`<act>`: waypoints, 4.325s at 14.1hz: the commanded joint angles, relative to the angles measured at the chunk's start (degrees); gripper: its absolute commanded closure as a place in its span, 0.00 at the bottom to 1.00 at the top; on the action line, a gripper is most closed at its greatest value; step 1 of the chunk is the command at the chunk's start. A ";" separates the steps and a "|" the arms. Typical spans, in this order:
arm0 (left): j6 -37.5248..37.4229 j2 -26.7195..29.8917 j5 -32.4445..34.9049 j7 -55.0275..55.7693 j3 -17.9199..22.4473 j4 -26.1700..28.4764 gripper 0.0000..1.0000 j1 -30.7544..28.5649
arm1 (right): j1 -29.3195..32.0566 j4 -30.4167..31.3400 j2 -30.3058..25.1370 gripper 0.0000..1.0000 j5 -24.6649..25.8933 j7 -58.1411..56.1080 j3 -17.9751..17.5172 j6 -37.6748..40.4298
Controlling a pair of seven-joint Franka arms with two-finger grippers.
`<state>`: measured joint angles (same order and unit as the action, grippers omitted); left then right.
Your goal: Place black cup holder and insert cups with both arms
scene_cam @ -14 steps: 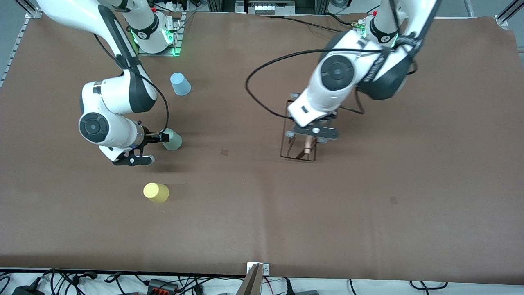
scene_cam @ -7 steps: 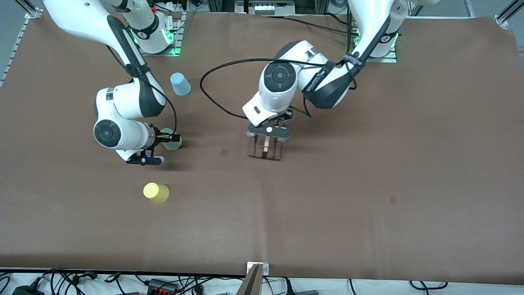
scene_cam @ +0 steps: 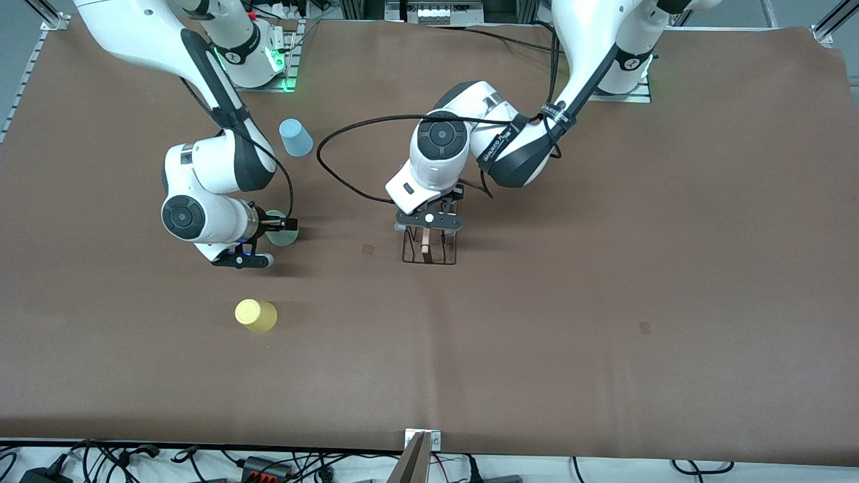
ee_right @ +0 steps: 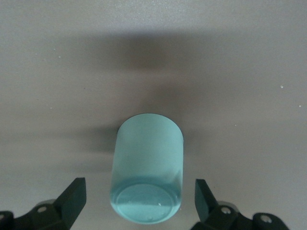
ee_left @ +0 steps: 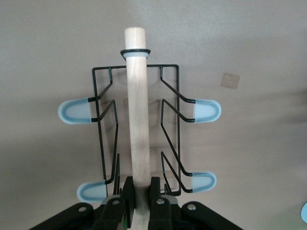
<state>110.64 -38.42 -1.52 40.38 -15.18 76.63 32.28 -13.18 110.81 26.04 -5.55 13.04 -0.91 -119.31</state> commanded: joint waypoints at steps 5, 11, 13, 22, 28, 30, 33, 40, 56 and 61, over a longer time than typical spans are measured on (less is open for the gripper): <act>-0.86 -1.21 -0.85 3.56 0.41 -1.84 0.74 0.85 | 0.44 0.90 0.77 0.08 -0.61 0.85 -0.05 -0.04; -4.62 3.16 -0.33 2.69 0.50 -2.28 0.03 -2.65 | 0.44 -2.34 0.33 0.71 -0.70 -0.02 0.03 4.15; -8.06 5.89 -0.24 2.51 0.32 -2.46 0.00 -5.29 | 0.53 -8.04 0.07 0.74 -0.61 -0.64 0.12 11.08; -20.46 12.31 0.29 -19.60 0.76 1.13 0.00 -20.31 | -2.10 -22.92 -0.02 0.74 -4.65 3.55 -9.00 24.30; -18.44 21.19 0.11 -33.59 12.25 11.69 0.00 -22.08 | -8.86 -23.18 -0.46 0.74 -4.65 16.12 -14.29 24.04; -18.35 22.85 0.02 -40.96 13.59 12.04 0.00 -26.11 | -11.50 -23.10 -0.37 0.74 -4.74 19.04 -14.29 23.69; -12.41 30.74 -0.24 -42.40 14.38 21.75 0.00 -28.77 | -13.70 -23.18 0.15 0.74 -5.00 19.31 -14.29 22.99; -5.14 36.84 -0.59 -35.37 18.34 25.79 0.00 -29.56 | -15.03 -23.10 2.61 0.73 -6.67 21.51 -14.21 19.30; -25.47 35.08 -0.07 -35.46 17.02 10.46 0.00 -28.24 | -16.26 -23.18 6.58 0.00 -4.39 23.34 -13.94 14.99; -25.30 34.64 -0.06 -35.46 17.02 10.55 0.00 -28.68 | -15.82 -26.78 2.00 0.00 -3.69 28.89 -5.19 19.37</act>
<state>86.58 -2.79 -1.45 4.35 1.84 89.01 3.92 -29.23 85.34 29.39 -10.16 40.34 -10.41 -102.51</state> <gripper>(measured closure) 0.000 0.000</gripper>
